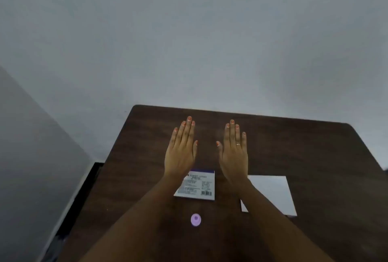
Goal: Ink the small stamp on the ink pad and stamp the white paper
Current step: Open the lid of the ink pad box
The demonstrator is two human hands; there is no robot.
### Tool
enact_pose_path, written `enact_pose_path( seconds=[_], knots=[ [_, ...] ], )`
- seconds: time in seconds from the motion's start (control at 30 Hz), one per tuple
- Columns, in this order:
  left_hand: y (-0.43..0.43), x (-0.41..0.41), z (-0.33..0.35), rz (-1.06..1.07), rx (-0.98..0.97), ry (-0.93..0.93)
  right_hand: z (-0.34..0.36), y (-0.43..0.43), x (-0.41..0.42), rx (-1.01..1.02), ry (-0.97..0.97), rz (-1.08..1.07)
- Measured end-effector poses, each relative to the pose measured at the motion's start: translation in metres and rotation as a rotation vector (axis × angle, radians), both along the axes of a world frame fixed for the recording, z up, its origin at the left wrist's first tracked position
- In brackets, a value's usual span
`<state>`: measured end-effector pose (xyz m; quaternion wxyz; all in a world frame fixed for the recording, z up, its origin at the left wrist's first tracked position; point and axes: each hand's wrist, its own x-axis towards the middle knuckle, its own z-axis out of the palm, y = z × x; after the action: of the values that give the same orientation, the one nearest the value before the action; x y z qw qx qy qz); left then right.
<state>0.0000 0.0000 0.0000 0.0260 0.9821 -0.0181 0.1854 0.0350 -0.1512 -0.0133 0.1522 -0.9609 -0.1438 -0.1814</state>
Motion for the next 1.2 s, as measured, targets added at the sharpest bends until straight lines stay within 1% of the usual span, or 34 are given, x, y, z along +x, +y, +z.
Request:
enact_pose_path(
  seconds=[0.03, 0.1, 0.13, 0.17, 0.2, 0.23, 0.27, 0.33, 0.43, 0.53, 0.6, 0.7, 0.77, 0.9, 1.03, 1.1, 1.2],
  knots=[
    [0.002, -0.002, -0.003, 0.011, -0.012, 0.038, -0.007, 0.001, -0.002, 0.01, 0.034, -0.012],
    [0.005, -0.003, -0.013, -0.006, -0.015, 0.022, -0.018, 0.002, -0.005, 0.015, 0.09, 0.005],
    [0.008, -0.009, -0.021, -0.009, -0.043, 0.049, -0.024, -0.001, -0.012, 0.009, 0.12, 0.013],
    [0.01, -0.017, -0.027, -0.005, -0.009, 0.033, -0.029, -0.002, -0.023, -0.003, 0.119, 0.024],
    [0.013, -0.019, -0.028, -0.018, -0.018, 0.053, -0.029, -0.002, -0.027, -0.002, 0.126, 0.043],
    [0.019, -0.031, -0.048, -0.04, -0.067, 0.155, -0.049, -0.002, -0.039, -0.019, 0.195, 0.062],
    [0.022, -0.043, -0.068, -0.066, -0.072, 0.29, -0.069, 0.0, -0.054, -0.056, 0.279, 0.081],
    [0.029, -0.054, -0.082, -0.137, -0.118, 0.405, -0.078, -0.007, -0.064, -0.049, 0.355, 0.105],
    [0.038, -0.046, -0.08, -0.291, -0.211, 0.453, -0.076, -0.01, -0.058, -0.107, 0.4, 0.254],
    [0.05, -0.049, -0.08, -0.369, -0.3, 0.543, -0.077, -0.014, -0.06, -0.193, 0.449, 0.407],
    [0.057, -0.05, -0.081, -0.387, -0.37, 0.593, -0.078, -0.017, -0.059, -0.192, 0.492, 0.44],
    [0.066, -0.045, -0.08, -0.4, -0.369, 0.668, -0.075, -0.017, -0.053, -0.153, 0.533, 0.466],
    [0.068, -0.044, -0.081, -0.385, -0.386, 0.717, -0.072, -0.017, -0.052, -0.091, 0.561, 0.464],
    [0.067, -0.045, -0.084, -0.361, -0.436, 0.707, -0.064, -0.019, -0.049, -0.003, 0.582, 0.458],
    [0.07, -0.049, -0.086, -0.38, -0.454, 0.604, -0.049, -0.022, -0.044, 0.072, 0.531, 0.484],
    [0.071, -0.054, -0.088, -0.335, -0.491, 0.562, -0.039, -0.021, -0.04, 0.174, 0.544, 0.456],
    [0.071, -0.058, -0.092, -0.271, -0.464, 0.53, -0.026, -0.015, -0.028, 0.385, 0.566, 0.388]
  ],
)
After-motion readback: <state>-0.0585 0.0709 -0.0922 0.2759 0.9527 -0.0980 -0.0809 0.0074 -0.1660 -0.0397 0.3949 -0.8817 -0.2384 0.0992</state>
